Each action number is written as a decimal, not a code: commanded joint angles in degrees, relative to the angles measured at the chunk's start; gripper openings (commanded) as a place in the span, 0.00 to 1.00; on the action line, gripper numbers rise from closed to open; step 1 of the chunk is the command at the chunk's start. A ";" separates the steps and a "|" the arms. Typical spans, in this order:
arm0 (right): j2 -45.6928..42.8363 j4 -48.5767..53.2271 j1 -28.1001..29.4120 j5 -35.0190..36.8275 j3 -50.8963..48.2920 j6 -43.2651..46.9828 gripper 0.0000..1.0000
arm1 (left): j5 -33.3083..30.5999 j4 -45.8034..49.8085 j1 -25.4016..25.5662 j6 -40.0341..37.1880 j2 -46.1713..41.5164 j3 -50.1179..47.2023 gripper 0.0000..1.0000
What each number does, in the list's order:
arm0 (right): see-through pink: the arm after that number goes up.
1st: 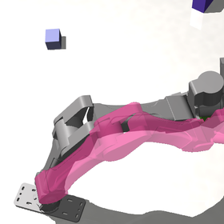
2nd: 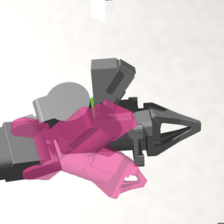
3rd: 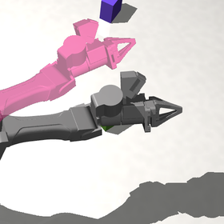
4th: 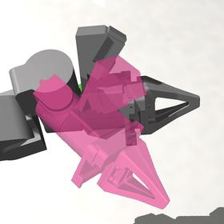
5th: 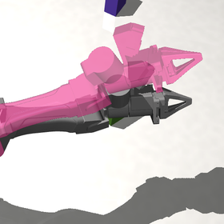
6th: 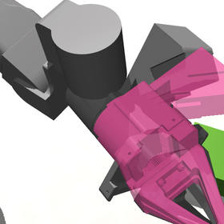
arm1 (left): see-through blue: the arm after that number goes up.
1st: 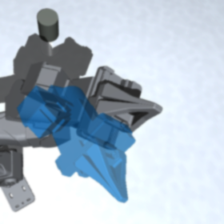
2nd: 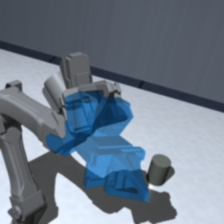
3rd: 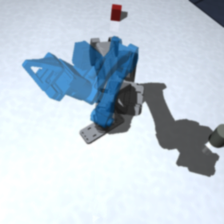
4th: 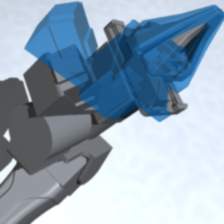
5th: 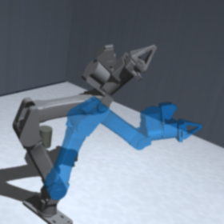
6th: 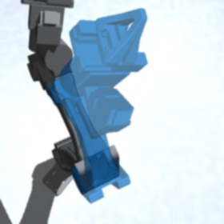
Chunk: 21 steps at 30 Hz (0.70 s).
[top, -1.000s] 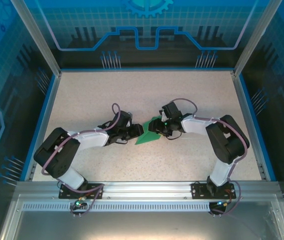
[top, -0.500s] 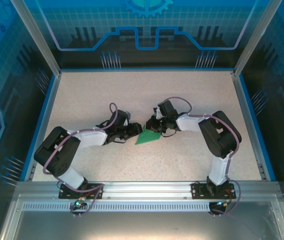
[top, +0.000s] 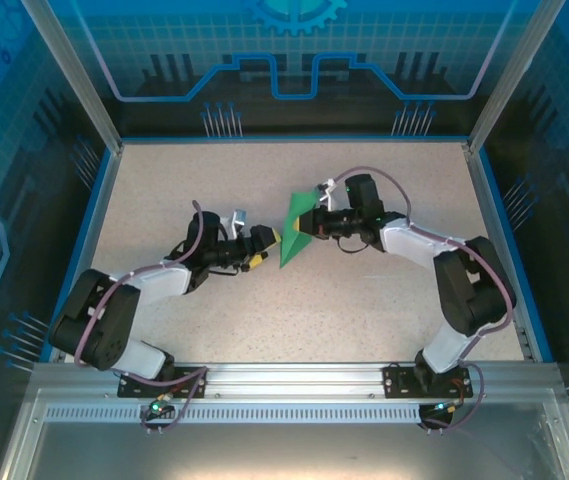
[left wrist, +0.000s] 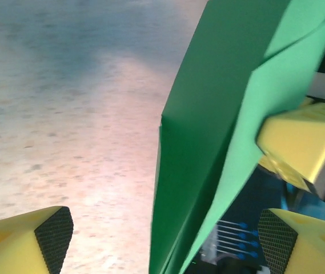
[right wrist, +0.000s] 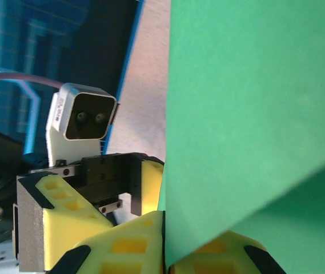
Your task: Fold a paper plane with a square sheet of paper (pick it up from the middle)
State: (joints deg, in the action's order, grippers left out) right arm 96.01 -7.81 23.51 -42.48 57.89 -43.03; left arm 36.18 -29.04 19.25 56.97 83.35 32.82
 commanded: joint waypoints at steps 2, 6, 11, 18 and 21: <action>-2.40 -1.73 -0.67 -7.10 2.13 -0.60 0.11 | 7.66 -12.00 -0.61 6.15 -2.39 -0.83 0.89; -2.94 -3.13 -0.66 -8.55 2.59 -2.47 0.11 | 8.99 -14.23 -0.36 8.12 -2.89 -0.67 0.87; -2.39 -6.74 -0.57 -10.11 2.45 -5.53 0.11 | 10.06 -14.04 0.24 8.21 -2.85 -0.03 0.83; -1.35 -6.15 -0.22 -10.08 3.35 -5.64 0.12 | 10.83 -13.25 1.23 7.52 -2.13 1.31 0.78; -0.50 -5.30 -0.13 -9.54 3.79 -5.36 0.12 | 10.97 -12.45 1.49 6.74 -2.06 1.72 0.70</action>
State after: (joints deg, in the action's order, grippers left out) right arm 94.19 -13.06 23.22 -51.22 59.72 -48.07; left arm 45.34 -40.42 20.23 64.40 81.58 32.95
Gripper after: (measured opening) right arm 0.117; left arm 0.719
